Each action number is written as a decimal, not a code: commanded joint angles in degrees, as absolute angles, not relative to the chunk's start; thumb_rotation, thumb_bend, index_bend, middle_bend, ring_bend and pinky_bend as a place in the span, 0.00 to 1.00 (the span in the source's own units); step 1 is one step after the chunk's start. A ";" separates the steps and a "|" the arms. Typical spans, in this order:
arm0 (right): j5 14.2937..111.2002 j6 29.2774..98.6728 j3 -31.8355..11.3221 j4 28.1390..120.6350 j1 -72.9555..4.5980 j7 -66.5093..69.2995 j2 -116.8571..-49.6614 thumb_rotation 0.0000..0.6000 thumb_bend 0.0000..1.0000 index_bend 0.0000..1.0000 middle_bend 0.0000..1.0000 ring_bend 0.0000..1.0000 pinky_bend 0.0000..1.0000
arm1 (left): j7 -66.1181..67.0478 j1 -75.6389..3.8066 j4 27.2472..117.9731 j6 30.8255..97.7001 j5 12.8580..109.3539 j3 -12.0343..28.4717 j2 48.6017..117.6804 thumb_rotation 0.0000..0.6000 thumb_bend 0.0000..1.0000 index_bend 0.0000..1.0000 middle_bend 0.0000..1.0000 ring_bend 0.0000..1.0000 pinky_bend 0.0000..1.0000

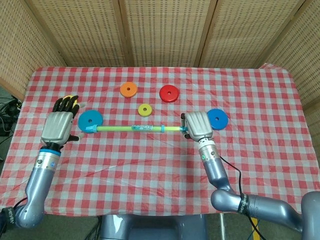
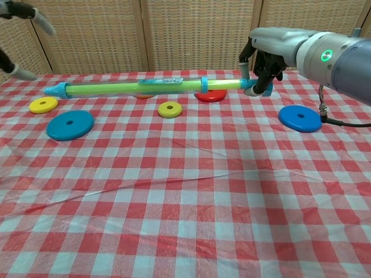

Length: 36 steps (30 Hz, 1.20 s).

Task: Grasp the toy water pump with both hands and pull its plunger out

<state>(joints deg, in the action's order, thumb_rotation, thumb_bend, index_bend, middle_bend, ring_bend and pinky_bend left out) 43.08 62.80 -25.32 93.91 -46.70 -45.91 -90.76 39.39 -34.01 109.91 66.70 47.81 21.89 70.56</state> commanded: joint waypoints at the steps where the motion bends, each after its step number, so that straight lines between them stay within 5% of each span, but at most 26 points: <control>1: 42.44 62.69 -24.87 93.33 -47.52 -45.42 -90.54 1.00 0.55 0.83 1.00 0.94 0.66 | 42.89 -39.86 107.83 64.92 41.57 23.61 74.21 1.00 0.22 0.27 0.00 0.00 0.00; 19: 39.86 62.94 -22.79 91.22 -50.84 -42.70 -89.26 1.00 0.55 0.83 1.00 0.94 0.66 | 43.54 -50.80 101.68 61.44 28.16 22.26 78.56 1.00 0.22 0.42 0.00 0.00 0.00; 36: 39.03 63.66 -20.75 91.20 -51.87 -40.33 -87.86 1.00 0.55 0.83 1.00 0.94 0.66 | 43.34 -54.82 100.51 63.88 24.62 18.75 79.96 1.00 0.22 0.43 0.00 0.00 0.00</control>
